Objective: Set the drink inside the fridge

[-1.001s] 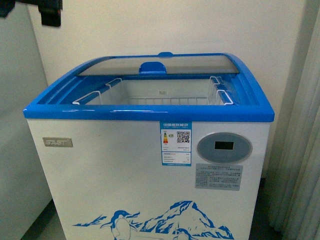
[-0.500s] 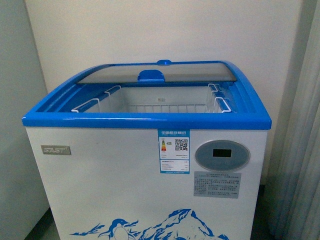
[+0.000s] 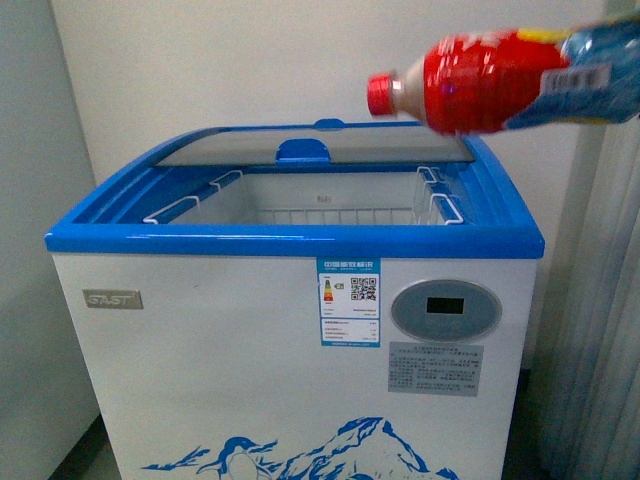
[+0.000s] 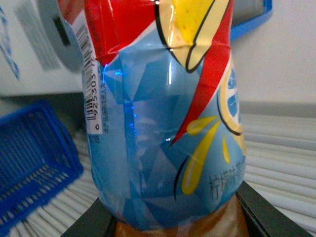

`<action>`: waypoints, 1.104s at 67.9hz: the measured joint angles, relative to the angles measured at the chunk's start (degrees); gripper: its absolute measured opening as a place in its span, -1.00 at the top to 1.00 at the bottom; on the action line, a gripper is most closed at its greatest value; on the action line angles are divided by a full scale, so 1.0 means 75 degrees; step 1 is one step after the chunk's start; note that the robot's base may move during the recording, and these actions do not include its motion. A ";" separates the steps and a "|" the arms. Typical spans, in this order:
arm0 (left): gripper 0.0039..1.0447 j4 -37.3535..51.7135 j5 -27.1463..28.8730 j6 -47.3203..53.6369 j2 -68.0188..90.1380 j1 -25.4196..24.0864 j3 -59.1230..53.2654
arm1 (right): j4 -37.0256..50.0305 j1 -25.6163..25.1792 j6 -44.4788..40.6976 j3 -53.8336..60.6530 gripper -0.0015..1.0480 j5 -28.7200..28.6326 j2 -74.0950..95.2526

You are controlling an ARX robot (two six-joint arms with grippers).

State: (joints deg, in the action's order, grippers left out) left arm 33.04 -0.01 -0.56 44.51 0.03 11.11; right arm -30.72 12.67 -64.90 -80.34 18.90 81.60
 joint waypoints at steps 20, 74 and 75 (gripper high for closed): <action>0.96 -0.0318 -0.0003 0.0006 -0.0953 0.0000 -0.0618 | 0.0656 0.0510 -0.0493 -0.1661 0.22 0.0766 0.2381; 0.96 -0.1865 0.0000 0.0015 -0.3404 0.0000 -0.1373 | 0.2774 0.1116 -0.0743 -0.2372 -0.39 0.1276 0.4637; 0.96 -0.1897 0.0000 0.0015 -0.3430 0.0000 -0.1373 | 0.2806 0.1125 -0.0740 -0.2366 -0.42 0.1268 0.4628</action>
State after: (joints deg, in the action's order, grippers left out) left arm 18.81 -0.01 -0.45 18.79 0.03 0.82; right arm -9.67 21.10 -70.46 -98.08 28.40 116.31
